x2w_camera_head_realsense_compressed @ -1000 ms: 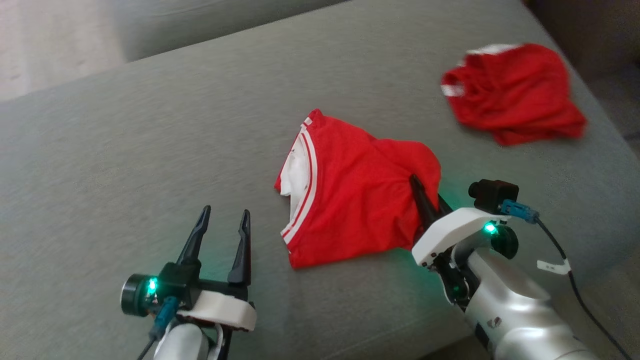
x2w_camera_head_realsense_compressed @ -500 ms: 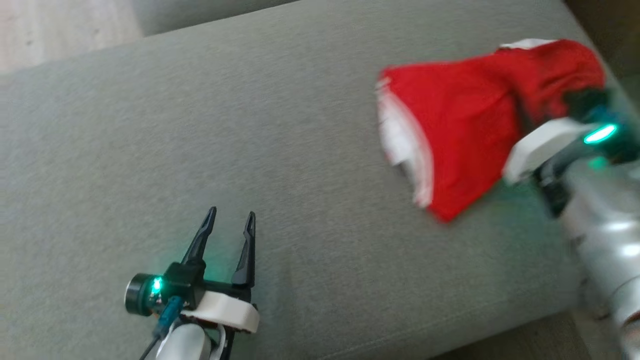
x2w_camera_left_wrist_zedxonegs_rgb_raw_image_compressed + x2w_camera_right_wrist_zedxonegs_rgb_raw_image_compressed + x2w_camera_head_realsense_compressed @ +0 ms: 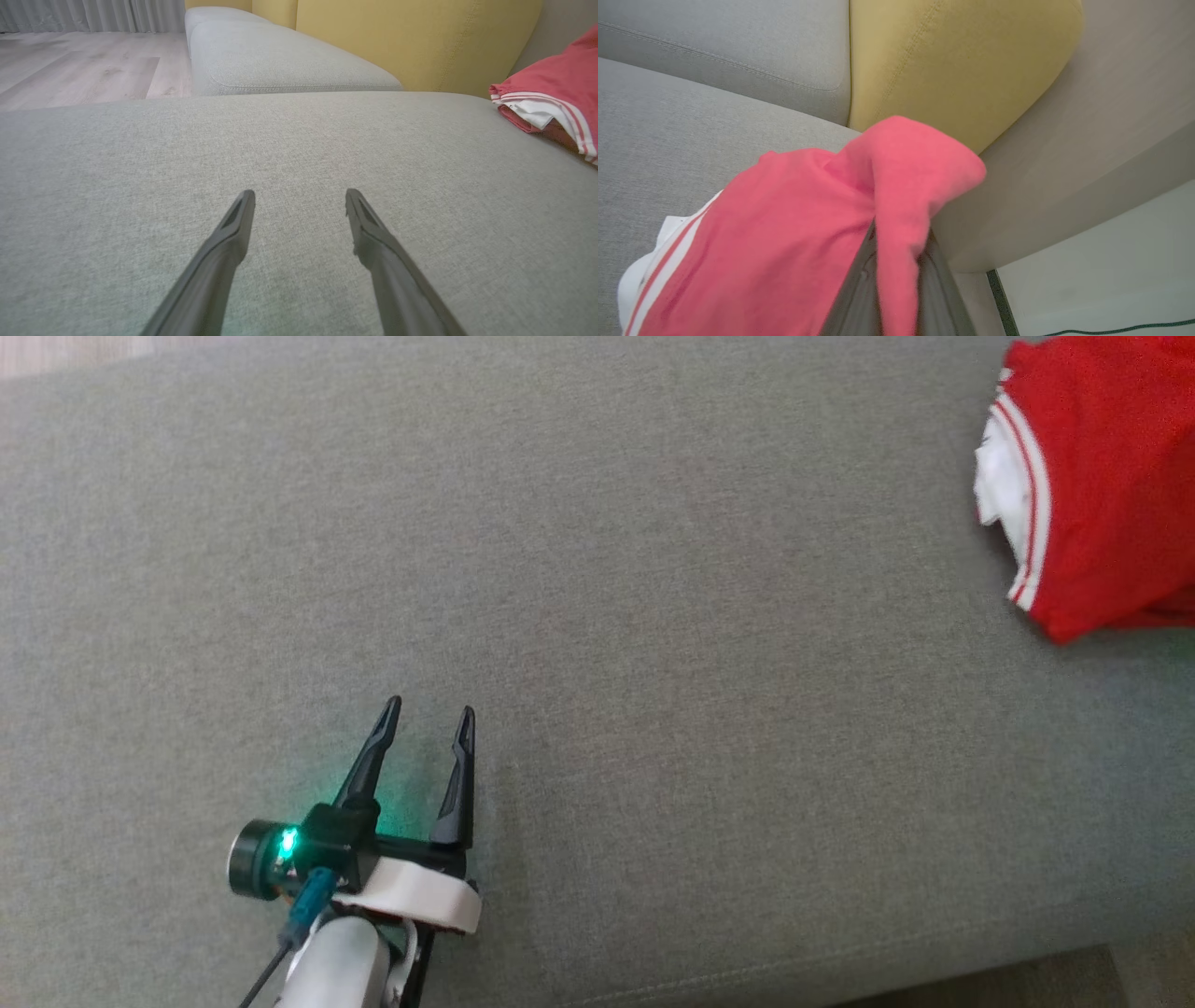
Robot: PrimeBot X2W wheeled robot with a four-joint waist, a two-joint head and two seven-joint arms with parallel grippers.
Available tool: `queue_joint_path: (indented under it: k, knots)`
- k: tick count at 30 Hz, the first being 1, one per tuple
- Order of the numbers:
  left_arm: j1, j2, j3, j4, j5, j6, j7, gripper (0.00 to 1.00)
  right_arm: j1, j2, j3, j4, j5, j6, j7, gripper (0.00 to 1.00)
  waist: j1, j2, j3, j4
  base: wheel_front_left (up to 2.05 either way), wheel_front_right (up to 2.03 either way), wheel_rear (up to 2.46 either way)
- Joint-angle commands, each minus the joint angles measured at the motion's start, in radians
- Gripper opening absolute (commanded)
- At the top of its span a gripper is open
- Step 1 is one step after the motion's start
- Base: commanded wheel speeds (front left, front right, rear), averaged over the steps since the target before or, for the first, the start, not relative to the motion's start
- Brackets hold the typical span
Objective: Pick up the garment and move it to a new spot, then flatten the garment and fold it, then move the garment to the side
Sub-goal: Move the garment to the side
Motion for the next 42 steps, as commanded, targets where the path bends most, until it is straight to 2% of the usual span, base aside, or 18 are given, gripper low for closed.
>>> queue_joint_path:
  k: [1, 2, 4, 7, 9, 11, 14, 15, 19, 22, 25, 32, 42]
  knots:
    - [-0.026, 0.004, 0.024, -0.033, 0.004, -0.001, -0.010, 1.00, -0.020, -0.045, -0.027, -0.012, -0.028, 0.007, 0.004, 0.71, -0.0001, 0.0000, 0.007, 0.004, 0.00, 0.00, 0.00]
    - [-0.027, 0.004, 0.025, -0.033, 0.005, -0.001, -0.010, 1.00, -0.023, -0.054, -0.051, -0.011, -0.048, 0.007, 0.011, 1.00, -0.0001, 0.0000, 0.010, 0.004, 0.00, 0.00, 0.00]
    - [-0.031, 0.004, 0.029, -0.033, 0.007, -0.002, -0.010, 1.00, -0.026, -0.067, -0.108, -0.009, -0.086, 0.007, 0.026, 1.00, -0.0001, 0.0000, 0.014, 0.004, 0.00, 0.00, 0.00]
    - [-0.039, 0.004, 0.042, -0.033, 0.011, 0.002, -0.010, 1.00, -0.028, -0.086, -0.221, -0.017, -0.157, 0.007, -0.013, 1.00, -0.0001, 0.0000, 0.019, 0.004, 0.00, 0.00, 0.00]
    - [-0.043, 0.004, 0.054, -0.036, 0.014, 0.006, -0.010, 1.00, -0.018, -0.070, -0.309, -0.048, -0.202, 0.007, -0.044, 1.00, -0.0001, 0.0000, 0.017, 0.005, 0.00, 0.00, 0.00]
    - [-0.043, 0.004, 0.066, -0.038, 0.018, 0.011, -0.010, 1.00, 0.006, -0.014, -0.394, -0.099, -0.238, 0.007, -0.068, 1.00, -0.0001, 0.0000, 0.010, 0.009, 0.00, 0.00, 0.00]
    - [-0.041, 0.004, 0.085, -0.039, 0.019, 0.020, -0.010, 1.00, 0.060, 0.109, -0.503, -0.200, -0.278, 0.007, -0.084, 1.00, -0.0001, 0.0000, -0.005, 0.020, 0.00, 0.00, 0.00]
    - [-0.041, 0.004, 0.085, -0.039, 0.019, 0.020, -0.010, 1.00, 0.060, 0.109, -0.503, -0.200, -0.278, 0.007, -0.084, 1.00, -0.0001, 0.0000, -0.005, 0.020, 0.00, 0.00, 0.00]
    - [-0.036, 0.004, 0.107, -0.043, 0.019, 0.035, -0.010, 1.00, 0.177, 0.311, -0.575, -0.413, -0.313, 0.007, -0.087, 1.00, -0.0001, 0.0000, -0.026, 0.050, 0.00, 0.00, 0.00]
    - [-0.034, 0.004, 0.122, -0.044, 0.018, 0.045, -0.010, 1.00, 0.283, 0.426, -0.565, -0.555, -0.303, 0.007, -0.087, 1.00, -0.0001, 0.0000, -0.038, 0.082, 0.00, 0.00, 0.00]
    - [-0.030, 0.004, 0.137, -0.039, 0.016, 0.056, -0.010, 1.00, 0.389, 0.471, -0.532, -0.642, -0.266, 0.007, -0.087, 1.00, -0.0001, 0.0000, -0.053, 0.121, 0.00, 0.00, 0.00]
    - [-0.007, 0.004, 0.162, -0.031, 0.014, 0.077, -0.010, 1.00, 0.589, 0.483, -0.435, -0.728, -0.097, 0.007, -0.088, 1.00, -0.0001, 0.0000, -0.099, 0.209, 0.00, 0.00, 0.00]
    - [0.040, 0.004, 0.222, -0.001, 0.031, 0.086, -0.010, 1.00, 0.748, 0.484, -0.365, -0.766, -0.010, 0.007, -0.088, 1.00, -0.0001, 0.0000, -0.174, 0.250, 0.00, 0.00, 0.00]
